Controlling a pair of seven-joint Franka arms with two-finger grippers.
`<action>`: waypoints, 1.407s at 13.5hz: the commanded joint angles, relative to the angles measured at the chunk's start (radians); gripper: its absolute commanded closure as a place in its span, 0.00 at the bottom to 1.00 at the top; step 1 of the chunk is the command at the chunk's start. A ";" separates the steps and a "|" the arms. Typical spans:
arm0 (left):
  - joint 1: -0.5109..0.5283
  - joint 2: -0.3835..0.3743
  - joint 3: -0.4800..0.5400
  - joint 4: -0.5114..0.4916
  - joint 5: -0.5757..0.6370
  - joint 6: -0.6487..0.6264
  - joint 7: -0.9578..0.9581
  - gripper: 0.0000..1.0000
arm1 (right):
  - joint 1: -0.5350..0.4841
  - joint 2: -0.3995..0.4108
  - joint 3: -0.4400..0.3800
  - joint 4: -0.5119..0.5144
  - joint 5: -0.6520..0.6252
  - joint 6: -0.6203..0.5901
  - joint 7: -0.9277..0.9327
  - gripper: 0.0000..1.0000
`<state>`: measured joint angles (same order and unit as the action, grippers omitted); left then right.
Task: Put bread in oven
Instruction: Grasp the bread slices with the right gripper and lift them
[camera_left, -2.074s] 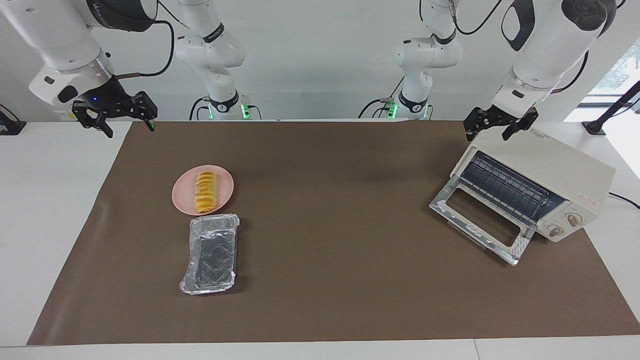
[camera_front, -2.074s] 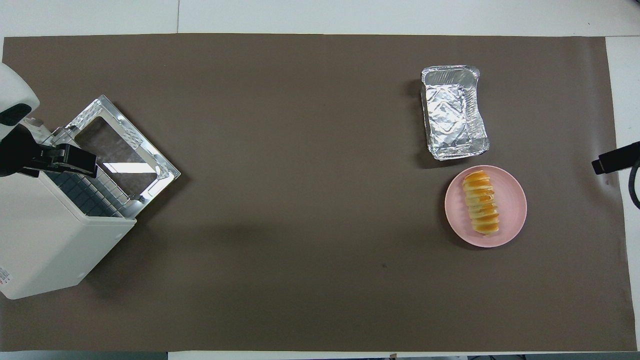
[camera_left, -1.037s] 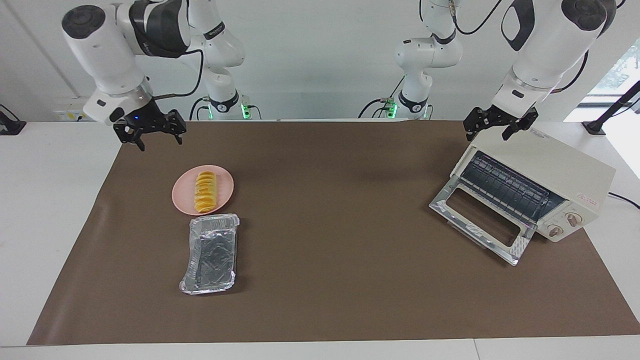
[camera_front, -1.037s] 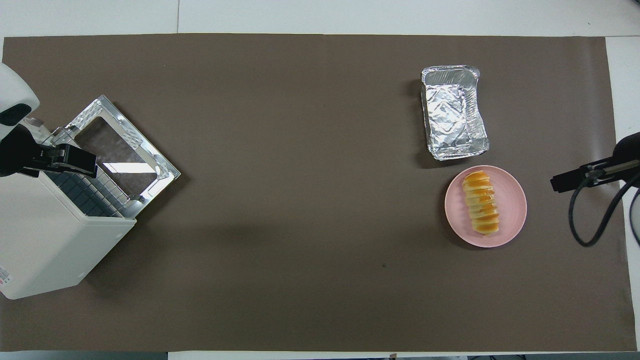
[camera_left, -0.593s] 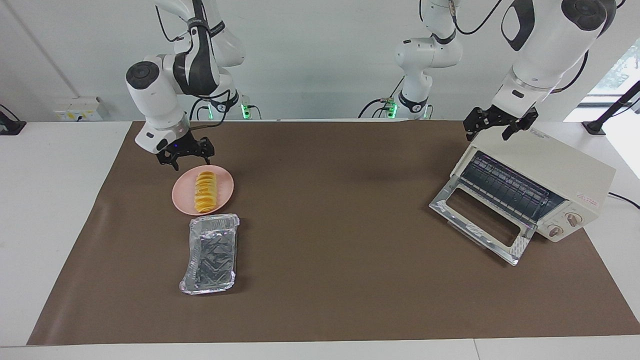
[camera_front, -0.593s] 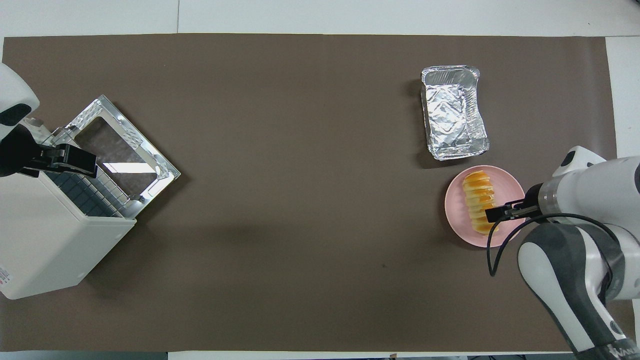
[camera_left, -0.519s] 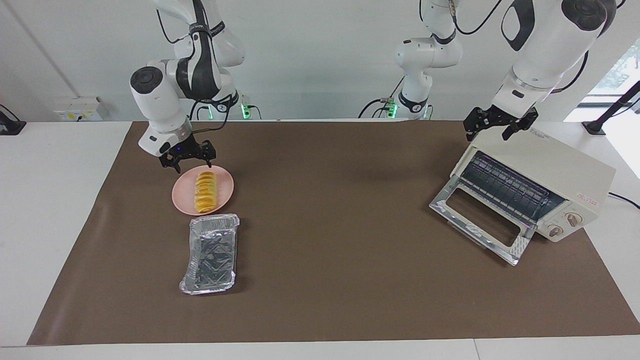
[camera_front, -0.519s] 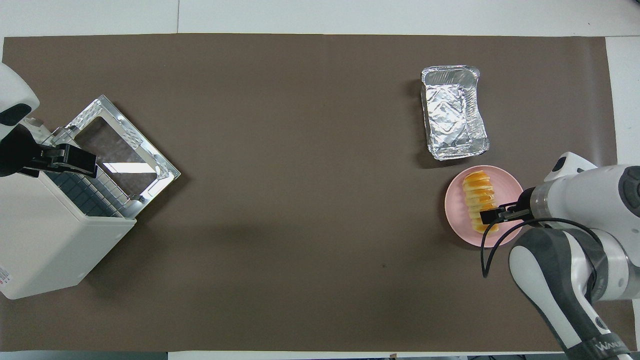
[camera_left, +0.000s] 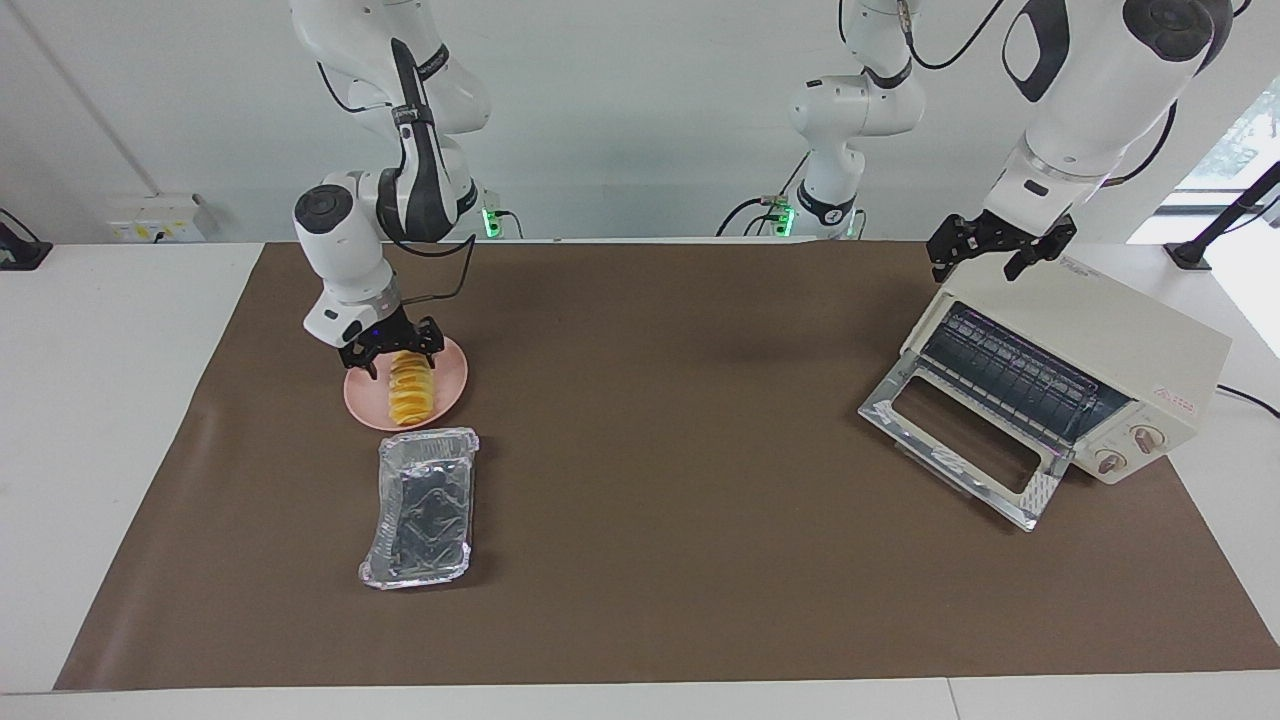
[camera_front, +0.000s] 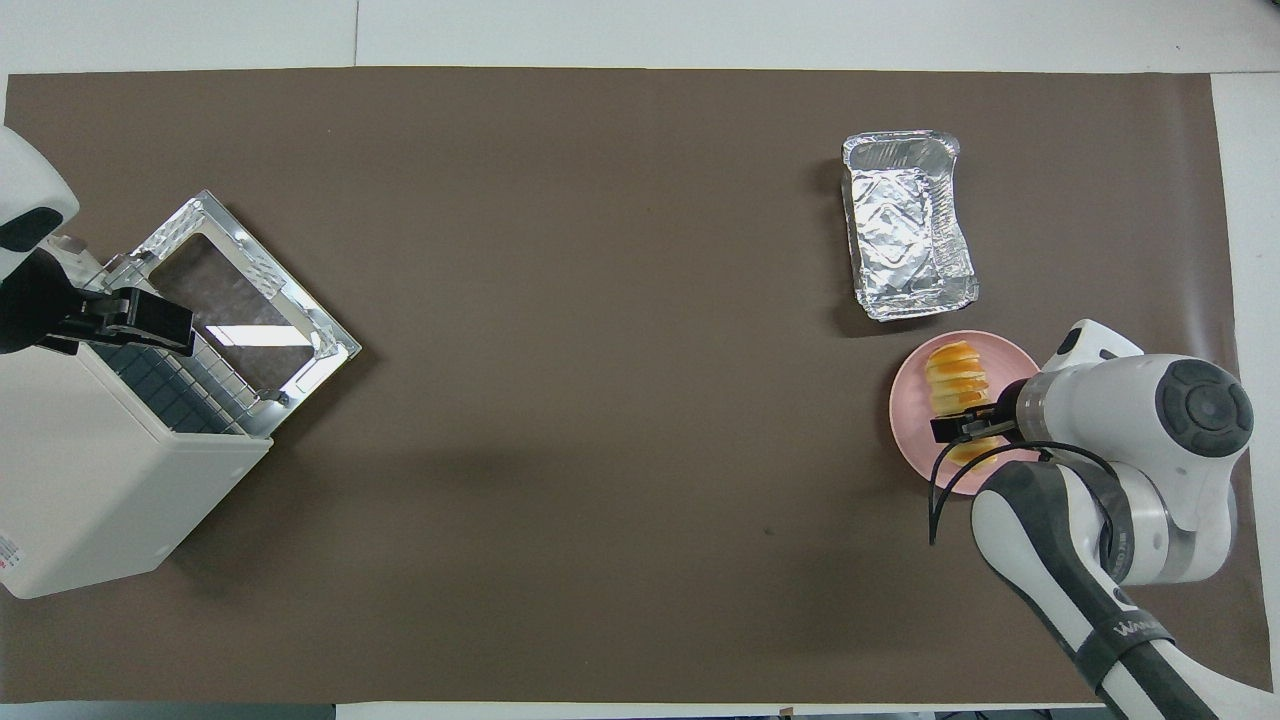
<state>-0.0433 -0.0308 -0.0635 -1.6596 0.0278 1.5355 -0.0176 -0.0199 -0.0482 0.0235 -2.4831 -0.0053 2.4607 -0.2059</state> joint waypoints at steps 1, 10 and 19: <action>0.007 -0.018 -0.001 -0.008 -0.014 0.000 -0.005 0.00 | -0.008 0.004 0.003 -0.003 0.019 0.017 -0.024 0.00; 0.007 -0.018 0.001 -0.008 -0.014 0.002 -0.005 0.00 | 0.006 0.008 0.003 0.012 0.018 0.008 0.017 1.00; 0.007 -0.018 0.001 -0.009 -0.014 0.000 -0.005 0.00 | 0.012 0.143 0.003 0.600 0.019 -0.489 0.026 1.00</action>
<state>-0.0433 -0.0308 -0.0635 -1.6596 0.0278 1.5355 -0.0176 -0.0107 -0.0193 0.0258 -2.0945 -0.0032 2.0639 -0.1948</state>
